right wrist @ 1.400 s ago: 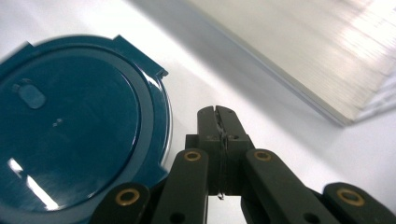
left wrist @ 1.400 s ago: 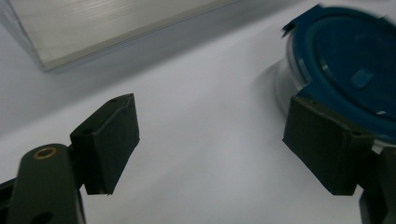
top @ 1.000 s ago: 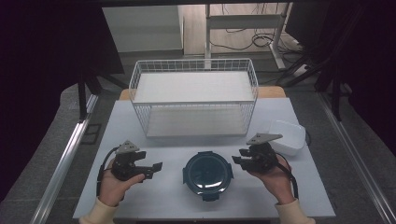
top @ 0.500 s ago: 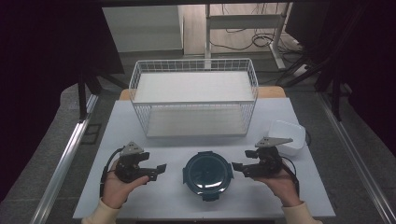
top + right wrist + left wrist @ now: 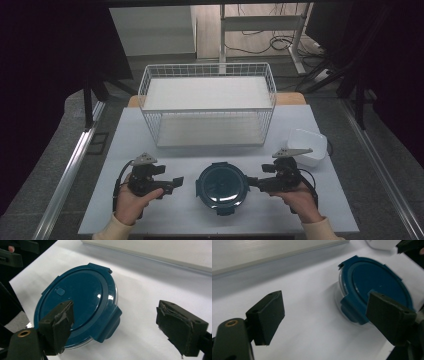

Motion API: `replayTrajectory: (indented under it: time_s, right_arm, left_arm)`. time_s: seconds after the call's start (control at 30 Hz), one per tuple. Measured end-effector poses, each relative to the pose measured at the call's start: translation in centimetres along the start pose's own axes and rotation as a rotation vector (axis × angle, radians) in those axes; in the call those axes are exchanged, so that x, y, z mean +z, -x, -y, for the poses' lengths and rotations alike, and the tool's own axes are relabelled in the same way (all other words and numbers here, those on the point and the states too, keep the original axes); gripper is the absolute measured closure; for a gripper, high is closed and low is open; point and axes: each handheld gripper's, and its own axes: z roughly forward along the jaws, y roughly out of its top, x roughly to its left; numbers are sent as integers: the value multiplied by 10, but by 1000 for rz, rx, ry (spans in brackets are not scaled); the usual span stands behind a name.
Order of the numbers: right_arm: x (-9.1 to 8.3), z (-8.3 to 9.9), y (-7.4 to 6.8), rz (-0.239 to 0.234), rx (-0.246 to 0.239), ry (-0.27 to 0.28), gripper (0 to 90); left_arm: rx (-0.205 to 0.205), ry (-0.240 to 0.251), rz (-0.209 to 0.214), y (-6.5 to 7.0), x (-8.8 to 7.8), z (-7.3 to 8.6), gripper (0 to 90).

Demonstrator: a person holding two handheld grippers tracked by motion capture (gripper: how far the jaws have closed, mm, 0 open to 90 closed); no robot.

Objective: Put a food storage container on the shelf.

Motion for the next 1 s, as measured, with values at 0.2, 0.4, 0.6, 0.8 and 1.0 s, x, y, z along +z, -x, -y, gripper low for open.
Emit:
replayTrajectory:
  time_s: [0.2,0.4,0.6,0.8,1.0]
  right_arm:
    - [3,3,2,-56,61,-12,134]
    - [11,6,4,-68,114,-34,124]
    - [22,10,3,-98,140,-76,119]
    - [29,11,0,-100,160,-82,116]
    - [33,13,2,-122,205,-76,109]
  left_arm:
    - [-15,-8,61,4,7,1,159]
    - [-53,-25,87,6,20,4,159]
    - [-136,-48,152,9,39,5,151]
    - [-207,-80,200,11,56,5,139]
    - [-222,-85,225,12,63,4,147]
